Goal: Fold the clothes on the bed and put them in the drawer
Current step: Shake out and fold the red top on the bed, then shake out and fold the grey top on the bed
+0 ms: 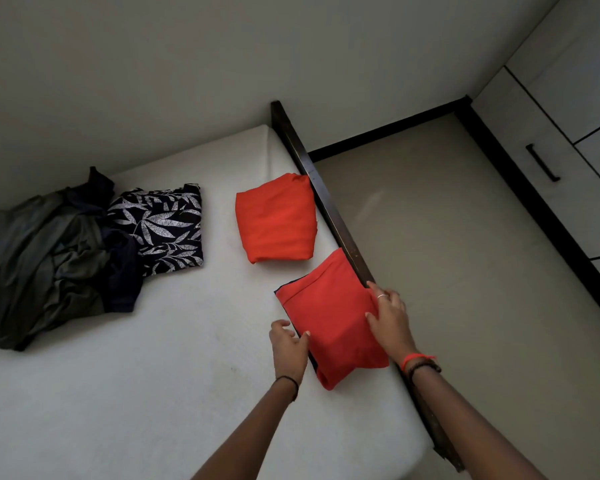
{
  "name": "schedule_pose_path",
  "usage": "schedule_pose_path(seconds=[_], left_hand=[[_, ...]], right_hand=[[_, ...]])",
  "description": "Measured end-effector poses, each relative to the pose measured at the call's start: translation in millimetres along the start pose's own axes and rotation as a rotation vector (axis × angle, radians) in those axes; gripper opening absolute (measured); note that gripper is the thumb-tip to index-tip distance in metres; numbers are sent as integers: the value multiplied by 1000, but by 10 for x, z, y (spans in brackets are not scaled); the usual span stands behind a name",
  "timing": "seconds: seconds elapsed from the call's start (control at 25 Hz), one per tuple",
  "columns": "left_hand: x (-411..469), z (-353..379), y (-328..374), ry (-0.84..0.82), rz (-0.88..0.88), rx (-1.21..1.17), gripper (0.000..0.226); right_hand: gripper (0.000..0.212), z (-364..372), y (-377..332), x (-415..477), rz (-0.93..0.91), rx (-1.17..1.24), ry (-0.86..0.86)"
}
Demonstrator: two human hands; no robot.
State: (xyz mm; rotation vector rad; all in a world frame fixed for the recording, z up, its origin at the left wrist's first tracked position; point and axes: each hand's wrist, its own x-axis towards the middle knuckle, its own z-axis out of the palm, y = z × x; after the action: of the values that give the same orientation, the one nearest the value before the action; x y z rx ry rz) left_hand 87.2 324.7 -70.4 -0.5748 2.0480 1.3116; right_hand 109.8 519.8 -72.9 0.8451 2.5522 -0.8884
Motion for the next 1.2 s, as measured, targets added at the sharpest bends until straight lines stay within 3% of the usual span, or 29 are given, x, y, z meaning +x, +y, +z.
schedule_pose_path(seconds=[0.04,0.12,0.24,0.44,0.64,0.88,1.08,1.2], left_hand=[[-21,28,23,46,114,73,42],[-42,91,71,27,262,267,48],[9,205,87,-24,296,597,65],[144,363,10,40,336,895,68],[265,530,-57,95,366,866,74],[374,447,33,-25,297,870,75],[404,69,154,-287,335,874,69],[388,-185,232,-290,359,849,57]], right_hand=[[68,37,-71,-65,-85,-72,52],[72,144,-192,-158,-168,-105,-9],[77,290,-246,-135,-114,-145,-119],[74,422,-290,-44,-98,-247,-89],[73,537,-244,22,-113,-335,-70],[69,507,-298,103,-80,-336,-116],[72,406,-353,42,-39,-358,-181],[59,343,-516,-21,-59,-429,-136]])
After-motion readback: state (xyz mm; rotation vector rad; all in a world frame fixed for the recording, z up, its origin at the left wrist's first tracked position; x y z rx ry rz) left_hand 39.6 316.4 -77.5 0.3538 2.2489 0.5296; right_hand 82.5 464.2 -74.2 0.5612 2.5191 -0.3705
